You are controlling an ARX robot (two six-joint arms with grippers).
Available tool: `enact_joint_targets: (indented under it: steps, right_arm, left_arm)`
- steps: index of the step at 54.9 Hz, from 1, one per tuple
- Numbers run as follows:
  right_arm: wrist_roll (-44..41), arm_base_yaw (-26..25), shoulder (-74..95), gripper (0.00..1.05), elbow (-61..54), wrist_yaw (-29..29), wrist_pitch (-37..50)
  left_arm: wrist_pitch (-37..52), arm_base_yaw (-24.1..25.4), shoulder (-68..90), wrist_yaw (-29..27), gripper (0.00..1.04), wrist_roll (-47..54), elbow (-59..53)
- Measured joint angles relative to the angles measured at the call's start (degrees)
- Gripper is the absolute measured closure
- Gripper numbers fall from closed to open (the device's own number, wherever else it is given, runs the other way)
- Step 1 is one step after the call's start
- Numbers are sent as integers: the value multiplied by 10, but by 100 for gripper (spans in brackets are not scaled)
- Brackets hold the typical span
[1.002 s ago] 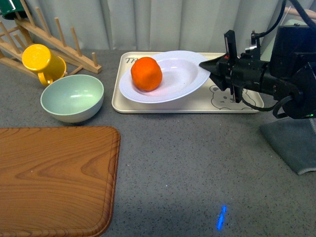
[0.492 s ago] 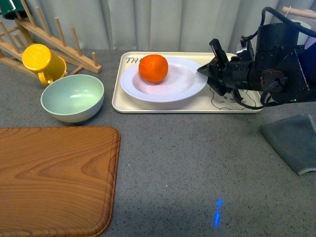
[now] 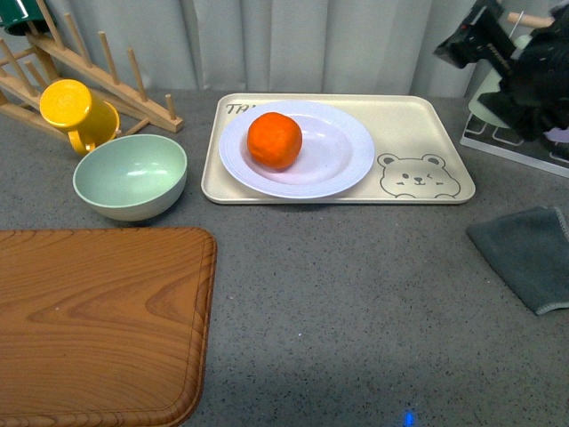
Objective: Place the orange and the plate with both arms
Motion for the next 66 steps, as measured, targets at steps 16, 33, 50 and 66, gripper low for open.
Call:
enact_joint_targets:
  steps: [16, 33, 50, 66]
  right_arm:
    - [-131, -24, -247, 9, -275, 63, 6]
    - [-196, 10, -529, 17, -527, 141, 10]
    - [-336, -30, -685, 70, -603, 169, 137]
    - [-346, -31, -819, 104, -628, 165, 22]
  left_arm:
    - [0, 0, 0, 0, 6, 0, 0]
    - [0, 0, 0, 0, 6, 0, 0]
    - [0, 0, -1, -1, 6, 0, 0]
    - [0, 0, -1, -1, 6, 0, 0]
